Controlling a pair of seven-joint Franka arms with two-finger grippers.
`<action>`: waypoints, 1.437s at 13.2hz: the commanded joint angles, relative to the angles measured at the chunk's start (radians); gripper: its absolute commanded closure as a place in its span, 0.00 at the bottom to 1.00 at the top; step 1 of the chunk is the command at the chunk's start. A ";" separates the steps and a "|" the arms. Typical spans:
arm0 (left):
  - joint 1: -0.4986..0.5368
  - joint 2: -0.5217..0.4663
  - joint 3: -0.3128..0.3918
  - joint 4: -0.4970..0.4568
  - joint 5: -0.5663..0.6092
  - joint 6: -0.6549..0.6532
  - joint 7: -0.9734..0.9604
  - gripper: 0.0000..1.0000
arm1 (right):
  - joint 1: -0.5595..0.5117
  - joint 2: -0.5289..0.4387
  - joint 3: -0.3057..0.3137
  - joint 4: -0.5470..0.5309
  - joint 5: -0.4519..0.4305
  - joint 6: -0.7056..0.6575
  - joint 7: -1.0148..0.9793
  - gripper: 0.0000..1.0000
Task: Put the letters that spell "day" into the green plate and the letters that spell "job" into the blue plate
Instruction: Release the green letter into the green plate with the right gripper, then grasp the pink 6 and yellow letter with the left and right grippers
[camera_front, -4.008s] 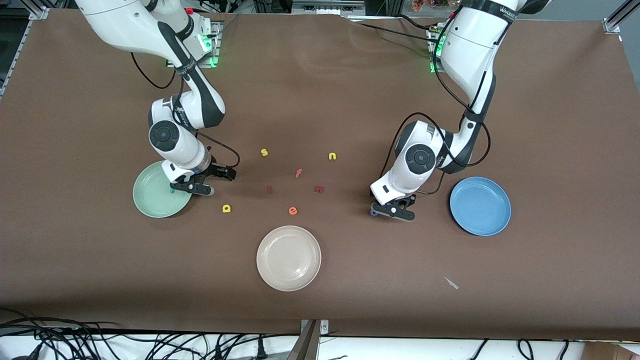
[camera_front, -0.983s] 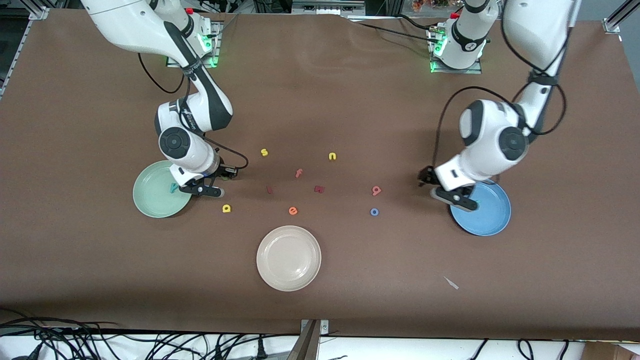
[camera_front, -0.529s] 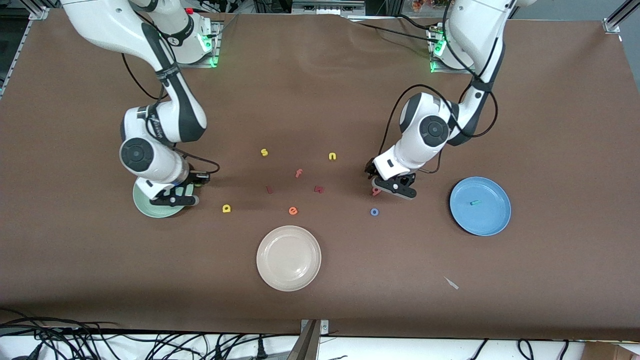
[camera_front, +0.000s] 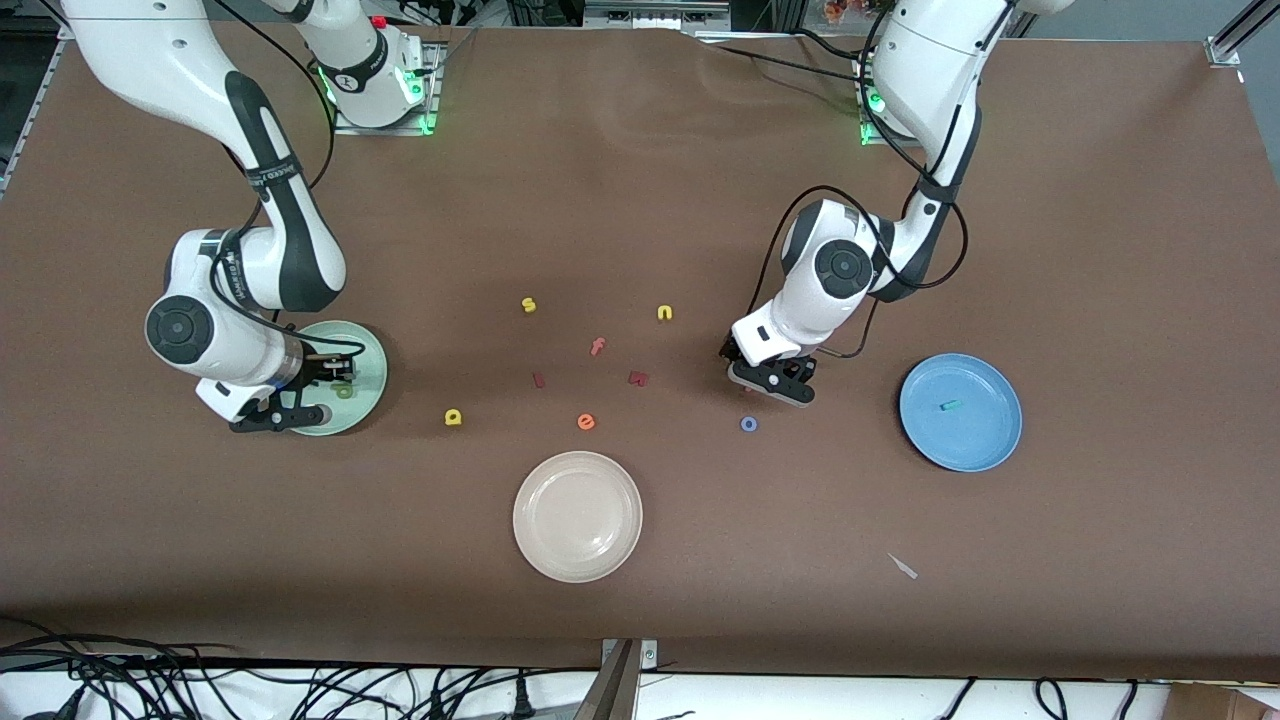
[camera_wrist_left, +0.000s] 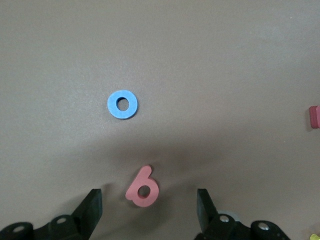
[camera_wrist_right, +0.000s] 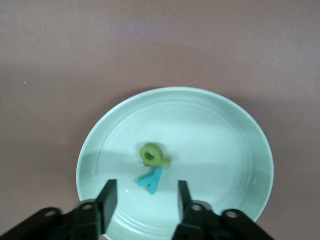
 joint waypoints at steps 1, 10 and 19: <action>-0.015 0.024 0.016 0.020 0.034 -0.002 0.009 0.26 | 0.019 0.011 0.017 0.049 0.011 -0.028 0.010 0.00; -0.023 0.054 0.024 0.044 0.046 0.011 0.011 0.61 | 0.132 0.086 0.066 0.168 0.014 -0.028 0.281 0.00; 0.106 -0.093 0.028 0.023 0.049 -0.044 0.012 1.00 | 0.138 0.237 0.113 0.323 0.051 -0.010 0.375 0.00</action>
